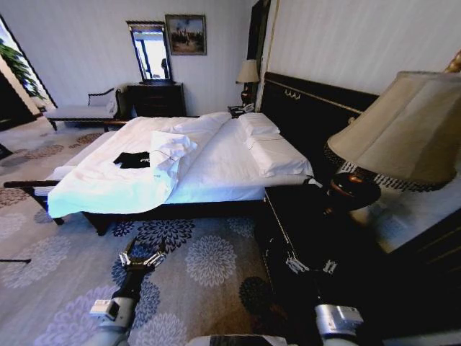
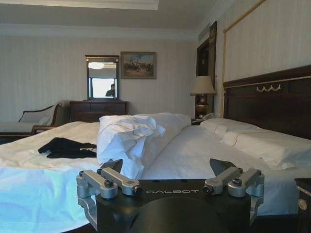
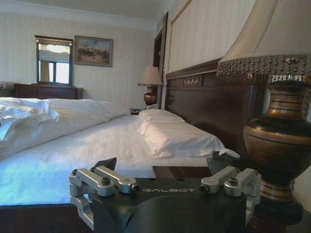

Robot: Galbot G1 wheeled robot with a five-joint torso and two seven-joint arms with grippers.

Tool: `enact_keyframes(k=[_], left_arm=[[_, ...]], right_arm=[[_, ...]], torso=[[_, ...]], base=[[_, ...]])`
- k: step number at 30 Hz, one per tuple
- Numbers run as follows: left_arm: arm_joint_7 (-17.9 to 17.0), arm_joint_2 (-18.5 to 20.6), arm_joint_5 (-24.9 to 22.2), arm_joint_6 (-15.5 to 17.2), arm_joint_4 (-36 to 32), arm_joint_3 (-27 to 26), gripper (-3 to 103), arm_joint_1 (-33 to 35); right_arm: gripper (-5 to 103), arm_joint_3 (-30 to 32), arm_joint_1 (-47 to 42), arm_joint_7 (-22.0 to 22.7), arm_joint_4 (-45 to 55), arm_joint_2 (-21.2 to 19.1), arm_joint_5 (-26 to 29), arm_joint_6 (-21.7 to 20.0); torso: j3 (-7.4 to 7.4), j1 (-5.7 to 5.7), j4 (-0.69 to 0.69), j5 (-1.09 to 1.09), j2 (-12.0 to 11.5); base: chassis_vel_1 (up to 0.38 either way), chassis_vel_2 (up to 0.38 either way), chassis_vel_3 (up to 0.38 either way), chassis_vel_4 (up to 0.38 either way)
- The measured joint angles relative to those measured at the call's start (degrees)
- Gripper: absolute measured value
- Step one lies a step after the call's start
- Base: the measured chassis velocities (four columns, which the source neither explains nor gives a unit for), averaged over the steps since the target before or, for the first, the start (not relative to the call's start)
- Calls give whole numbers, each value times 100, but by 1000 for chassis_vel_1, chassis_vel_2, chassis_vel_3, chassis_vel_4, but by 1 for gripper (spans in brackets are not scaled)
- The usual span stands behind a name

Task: Fold the clothes on the bed.

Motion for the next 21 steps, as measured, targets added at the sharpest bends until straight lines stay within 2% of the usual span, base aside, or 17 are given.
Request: enact_keyframes(k=[21], left_arm=[[-28,8,92,0,10,105,100,25]], right_arm=[[100,-152,-11,-87,-46,-2,-87,32]], torso=[[0,0,0,0,0]], base=[[-61,60,65,-66]])
